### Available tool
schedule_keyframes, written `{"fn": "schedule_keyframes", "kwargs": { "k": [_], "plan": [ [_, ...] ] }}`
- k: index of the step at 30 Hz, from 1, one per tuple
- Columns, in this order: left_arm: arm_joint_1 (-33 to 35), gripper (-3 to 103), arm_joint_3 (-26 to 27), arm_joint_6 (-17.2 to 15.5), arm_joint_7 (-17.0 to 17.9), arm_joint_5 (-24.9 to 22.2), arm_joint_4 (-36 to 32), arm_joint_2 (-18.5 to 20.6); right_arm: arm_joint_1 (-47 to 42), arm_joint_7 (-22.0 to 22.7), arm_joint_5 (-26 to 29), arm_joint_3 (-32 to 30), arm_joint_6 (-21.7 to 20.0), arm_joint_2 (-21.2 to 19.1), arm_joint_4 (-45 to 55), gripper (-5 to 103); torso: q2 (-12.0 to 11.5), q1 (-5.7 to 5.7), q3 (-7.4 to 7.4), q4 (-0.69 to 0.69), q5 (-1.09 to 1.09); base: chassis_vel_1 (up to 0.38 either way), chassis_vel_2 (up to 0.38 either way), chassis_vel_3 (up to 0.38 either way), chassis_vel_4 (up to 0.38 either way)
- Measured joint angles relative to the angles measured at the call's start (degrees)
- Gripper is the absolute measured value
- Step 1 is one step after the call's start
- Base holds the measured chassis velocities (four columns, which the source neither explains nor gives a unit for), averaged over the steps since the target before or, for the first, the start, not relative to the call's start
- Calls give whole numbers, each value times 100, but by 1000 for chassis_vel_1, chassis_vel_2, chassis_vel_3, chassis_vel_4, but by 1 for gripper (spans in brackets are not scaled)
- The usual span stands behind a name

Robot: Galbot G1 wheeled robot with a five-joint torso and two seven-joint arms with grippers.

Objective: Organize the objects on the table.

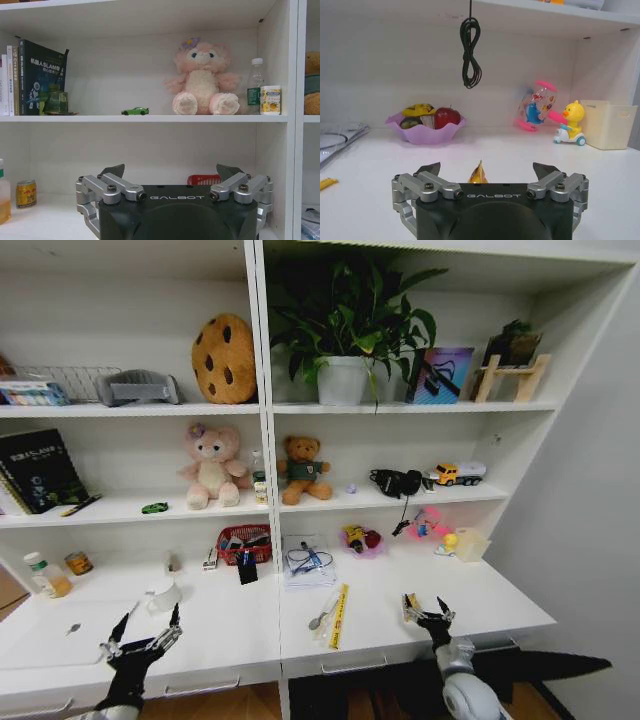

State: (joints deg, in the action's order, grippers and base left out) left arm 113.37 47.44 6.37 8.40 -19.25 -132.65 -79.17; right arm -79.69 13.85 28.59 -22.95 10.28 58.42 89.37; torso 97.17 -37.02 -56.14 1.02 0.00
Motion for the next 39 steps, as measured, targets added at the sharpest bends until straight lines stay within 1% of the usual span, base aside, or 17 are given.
{"fn": "schedule_keyframes", "kwargs": {
  "k": [13,14,16,17,19,21,23,26,28,30,32,33,34,35,36,38,39],
  "plan": [
    [30,100,46,-3,7,-11,8,12,506,-10,135,378,-86,-134,-542,103,1,1,0,0,-1,0,0,0,0],
    [31,100,47,-3,8,-13,8,17,533,-11,110,397,-91,-132,-588,94,1,1,0,0,-1,0,0,0,0],
    [31,100,47,-3,10,-14,8,20,539,-11,106,403,-101,-128,-597,94,1,1,1,0,-1,0,0,0,0],
    [29,100,47,-3,16,-17,7,26,541,-11,106,411,-120,-122,-603,84,1,1,1,0,0,0,0,0,0],
    [28,100,47,-3,17,-18,6,28,541,-11,91,412,-120,-120,-607,84,1,1,1,0,0,0,0,0,0],
    [30,100,47,-3,18,-24,-1,33,535,-19,57,415,-120,-119,-606,67,1,1,1,0,0,0,0,0,0],
    [34,100,48,-3,18,-27,-2,33,532,-26,27,415,-113,-115,-600,67,0,1,1,0,0,0,0,0,0],
    [37,100,58,8,17,-39,-3,17,529,-47,-46,411,-78,-113,-543,45,0,1,1,0,0,0,0,0,0],
    [37,100,62,11,17,-44,-3,11,528,-48,-54,411,-76,-113,-526,45,0,1,1,0,0,0,0,0,0],
    [37,100,69,15,17,-53,-3,6,528,-49,-58,413,-75,-114,-507,40,0,1,1,0,0,0,0,0,0],
    [44,100,94,26,12,-78,-3,-4,528,-49,-62,428,-74,-113,-497,29,1,1,1,0,0,0,0,0,0],
    [44,100,94,26,12,-78,-3,-4,528,-49,-62,428,-74,-113,-497,29,1,1,1,0,0,0,0,0,0],
    [54,100,109,35,6,-93,-2,-6,528,-49,-65,435,-73,-109,-497,19,1,1,1,0,-1,0,0,0,0],
    [54,100,109,35,6,-93,-2,-6,528,-49,-65,435,-73,-109,-497,19,1,1,1,0,-1,0,0,0,0],
    [61,100,120,43,2,-104,0,-9,526,-49,-67,437,-72,-103,-497,13,0,1,1,0,0,0,0,0,0],
    [66,100,127,47,-1,-112,2,-11,523,-49,-69,437,-71,-98,-498,13,0,1,1,-1,-1,0,0,0,0],
    [72,100,131,51,-3,-114,8,-14,520,-48,-75,437,-69,-87,-499,3,1,1,1,0,-1,0,0,0,0]
  ]
}}
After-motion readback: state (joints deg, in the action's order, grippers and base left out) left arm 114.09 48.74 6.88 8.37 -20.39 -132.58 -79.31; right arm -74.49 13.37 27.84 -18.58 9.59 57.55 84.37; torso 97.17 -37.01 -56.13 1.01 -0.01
